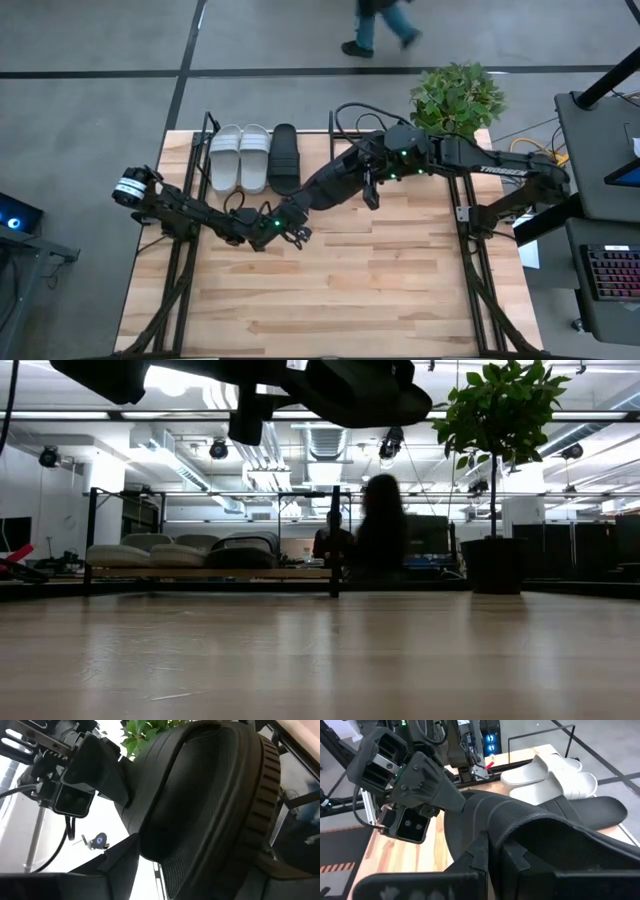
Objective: Pick and place slides into the shelf
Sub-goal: Put the black slides on the shelf
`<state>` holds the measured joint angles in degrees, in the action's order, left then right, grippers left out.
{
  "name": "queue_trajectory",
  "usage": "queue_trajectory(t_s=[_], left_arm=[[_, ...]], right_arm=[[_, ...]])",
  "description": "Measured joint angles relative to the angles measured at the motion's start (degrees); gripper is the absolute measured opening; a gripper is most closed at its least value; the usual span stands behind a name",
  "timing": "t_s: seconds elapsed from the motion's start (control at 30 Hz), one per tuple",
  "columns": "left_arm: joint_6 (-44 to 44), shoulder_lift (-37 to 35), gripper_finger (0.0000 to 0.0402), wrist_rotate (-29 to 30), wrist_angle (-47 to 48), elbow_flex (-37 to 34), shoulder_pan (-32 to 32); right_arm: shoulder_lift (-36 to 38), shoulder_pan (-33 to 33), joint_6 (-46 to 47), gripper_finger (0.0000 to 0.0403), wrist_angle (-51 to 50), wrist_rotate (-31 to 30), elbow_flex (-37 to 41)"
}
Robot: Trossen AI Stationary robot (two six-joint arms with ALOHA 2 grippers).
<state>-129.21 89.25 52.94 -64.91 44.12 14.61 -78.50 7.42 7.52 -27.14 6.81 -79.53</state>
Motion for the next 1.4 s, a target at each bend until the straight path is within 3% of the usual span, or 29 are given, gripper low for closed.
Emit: queue_trajectory(t_s=[0.33, 0.77, 0.93, 1.2, 1.4], left_arm=[[3.06, 0.01, 0.023, -0.28, 0.03, -0.2, 0.0], [7.19, 0.04, 0.0227, -0.01, -0.01, -0.33, 0.0], [16.71, 0.04, 0.0172, -1.26, 0.22, -0.11, -0.02], [18.74, 0.08, 0.0028, -1.14, 0.89, -0.11, 0.0], [21.98, 0.09, 0.0023, -0.4, 1.78, 0.17, 0.04]], right_arm=[[-2.29, 0.11, -3.53, 0.0012, -2.35, -0.47, -5.33], [-2.32, 0.48, -4.44, 0.0012, -2.87, -0.83, -5.35], [-2.21, 0.48, -4.62, 0.0012, -2.59, -0.81, -5.35], [-2.24, 0.51, -4.6, 0.0012, -2.16, -0.91, -5.35], [-2.29, 0.52, -4.64, 0.0013, -2.23, -0.89, -5.31]])
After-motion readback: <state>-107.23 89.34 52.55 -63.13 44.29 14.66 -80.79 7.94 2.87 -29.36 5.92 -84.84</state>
